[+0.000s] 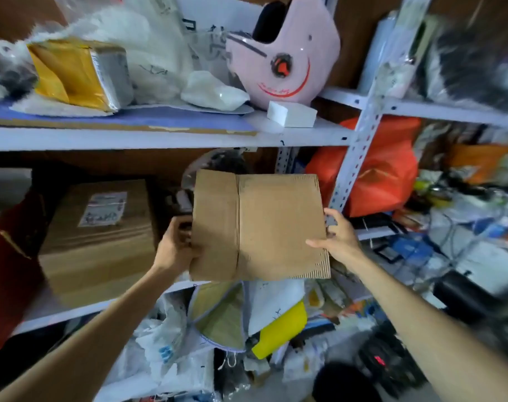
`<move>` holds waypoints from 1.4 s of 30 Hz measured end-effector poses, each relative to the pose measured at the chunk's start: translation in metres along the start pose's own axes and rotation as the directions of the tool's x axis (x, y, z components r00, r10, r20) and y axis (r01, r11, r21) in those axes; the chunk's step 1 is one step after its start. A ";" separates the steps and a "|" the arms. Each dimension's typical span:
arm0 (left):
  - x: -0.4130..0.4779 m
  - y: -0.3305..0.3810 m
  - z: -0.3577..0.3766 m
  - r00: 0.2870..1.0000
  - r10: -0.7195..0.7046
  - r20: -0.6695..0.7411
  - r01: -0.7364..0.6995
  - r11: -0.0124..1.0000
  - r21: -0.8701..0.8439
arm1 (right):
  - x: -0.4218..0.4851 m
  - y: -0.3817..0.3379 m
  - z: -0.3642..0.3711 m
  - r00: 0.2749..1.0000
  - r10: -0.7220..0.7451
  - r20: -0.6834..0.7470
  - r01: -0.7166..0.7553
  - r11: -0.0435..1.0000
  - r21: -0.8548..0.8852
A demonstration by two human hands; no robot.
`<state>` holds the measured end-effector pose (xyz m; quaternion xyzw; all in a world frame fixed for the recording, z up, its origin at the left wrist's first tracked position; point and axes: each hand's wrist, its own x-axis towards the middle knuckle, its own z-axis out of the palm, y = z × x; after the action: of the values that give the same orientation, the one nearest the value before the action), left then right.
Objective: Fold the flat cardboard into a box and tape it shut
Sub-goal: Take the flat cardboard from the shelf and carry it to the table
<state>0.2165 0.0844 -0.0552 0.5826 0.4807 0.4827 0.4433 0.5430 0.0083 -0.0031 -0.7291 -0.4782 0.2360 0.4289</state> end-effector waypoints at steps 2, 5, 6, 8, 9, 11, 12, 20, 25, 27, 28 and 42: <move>0.009 -0.001 0.037 0.998 0.013 0.067 -0.012 1.000 -0.017 | -0.011 0.015 -0.027 0.996 0.026 -0.080 -0.025 1.000 0.013; 0.010 0.001 0.096 0.964 0.054 0.261 -0.034 0.996 -0.084 | -0.044 0.042 -0.070 0.970 0.105 -0.219 -0.098 0.994 0.042; 0.007 0.002 0.115 0.939 0.073 0.335 -0.042 0.994 -0.100 | -0.061 0.051 -0.085 0.955 0.122 -0.270 -0.113 0.992 0.050; -0.003 0.011 0.151 0.868 0.117 0.483 -0.054 0.988 -0.142 | -0.100 0.071 -0.113 0.913 0.158 -0.377 -0.146 0.987 0.061; -0.010 0.015 0.171 0.817 0.141 0.559 -0.055 0.984 -0.168 | -0.123 0.082 -0.127 0.879 0.180 -0.442 -0.168 0.984 0.066; -0.030 0.028 0.212 0.701 0.201 0.684 -0.074 0.975 -0.211 | -0.174 0.101 -0.156 0.781 0.249 -0.572 -0.234 0.967 0.102; -0.040 0.032 0.232 0.649 0.217 0.729 -0.070 0.972 -0.226 | -0.200 0.107 -0.167 0.734 0.294 -0.612 -0.275 0.953 0.128; -0.229 0.072 0.403 0.266 0.211 0.940 -0.106 0.976 -0.189 | -0.454 0.143 -0.237 0.241 0.360 -0.901 -0.503 0.840 0.201; -0.378 0.098 0.462 0.019 0.253 0.967 -0.141 0.958 -0.248 | -0.595 0.150 -0.247 -0.035 0.401 -0.915 -0.513 0.779 0.361; -0.431 0.106 0.476 -0.059 0.247 0.967 -0.152 0.955 -0.253 | -0.642 0.151 -0.250 -0.131 0.407 -0.904 -0.502 0.759 0.415; -0.459 0.110 0.483 -0.100 0.245 0.964 -0.147 0.955 -0.258 | -0.666 0.152 -0.251 -0.166 0.414 -0.895 -0.504 0.744 0.438; -0.792 0.147 0.592 -0.382 0.161 0.910 -0.159 0.959 -0.236 | -0.898 0.224 -0.324 -0.517 0.378 -0.768 -0.466 0.629 0.623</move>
<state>0.7638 -0.7499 -0.1027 0.7878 -0.1799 -0.1446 0.5710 0.5112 -0.9682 -0.0840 -0.7545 0.3969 -0.2660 0.4499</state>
